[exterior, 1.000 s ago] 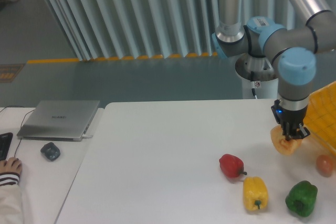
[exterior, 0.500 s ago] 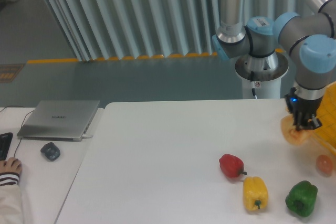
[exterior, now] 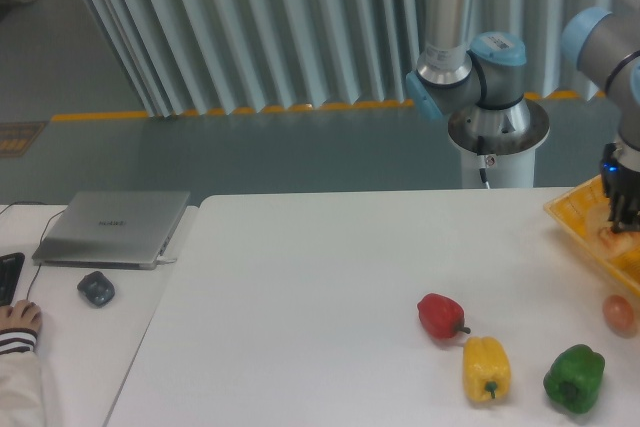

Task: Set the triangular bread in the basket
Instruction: 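Open the gripper to release the bread inside the basket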

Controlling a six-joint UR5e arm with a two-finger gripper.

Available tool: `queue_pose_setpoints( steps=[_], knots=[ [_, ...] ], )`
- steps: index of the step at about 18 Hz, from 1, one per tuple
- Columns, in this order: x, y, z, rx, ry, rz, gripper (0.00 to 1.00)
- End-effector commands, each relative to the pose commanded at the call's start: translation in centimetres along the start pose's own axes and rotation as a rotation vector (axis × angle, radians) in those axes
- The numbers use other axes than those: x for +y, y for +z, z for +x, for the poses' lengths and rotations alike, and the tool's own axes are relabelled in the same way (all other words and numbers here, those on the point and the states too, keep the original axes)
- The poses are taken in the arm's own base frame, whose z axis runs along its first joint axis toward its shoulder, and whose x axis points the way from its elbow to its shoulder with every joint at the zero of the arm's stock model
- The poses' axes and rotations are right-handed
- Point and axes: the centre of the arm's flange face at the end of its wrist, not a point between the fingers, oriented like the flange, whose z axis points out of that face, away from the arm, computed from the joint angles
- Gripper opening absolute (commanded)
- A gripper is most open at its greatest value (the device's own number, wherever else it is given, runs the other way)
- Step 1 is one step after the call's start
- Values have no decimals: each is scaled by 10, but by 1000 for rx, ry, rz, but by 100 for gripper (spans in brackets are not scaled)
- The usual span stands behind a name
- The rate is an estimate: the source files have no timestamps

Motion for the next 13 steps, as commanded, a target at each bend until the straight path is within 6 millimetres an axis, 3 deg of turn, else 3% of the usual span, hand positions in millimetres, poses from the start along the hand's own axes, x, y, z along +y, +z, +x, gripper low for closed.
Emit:
queue_pose_setpoints(
  steps=[2, 9, 12, 13],
  knots=[
    [-1, 0, 0, -1, 0, -1, 100],
    [-4, -3, -1, -20, -18, 36, 100],
    [-17, -20, 0, -55, -113, 56, 100],
    [-32, -22, -1, -66, -144, 80, 100]
  ],
)
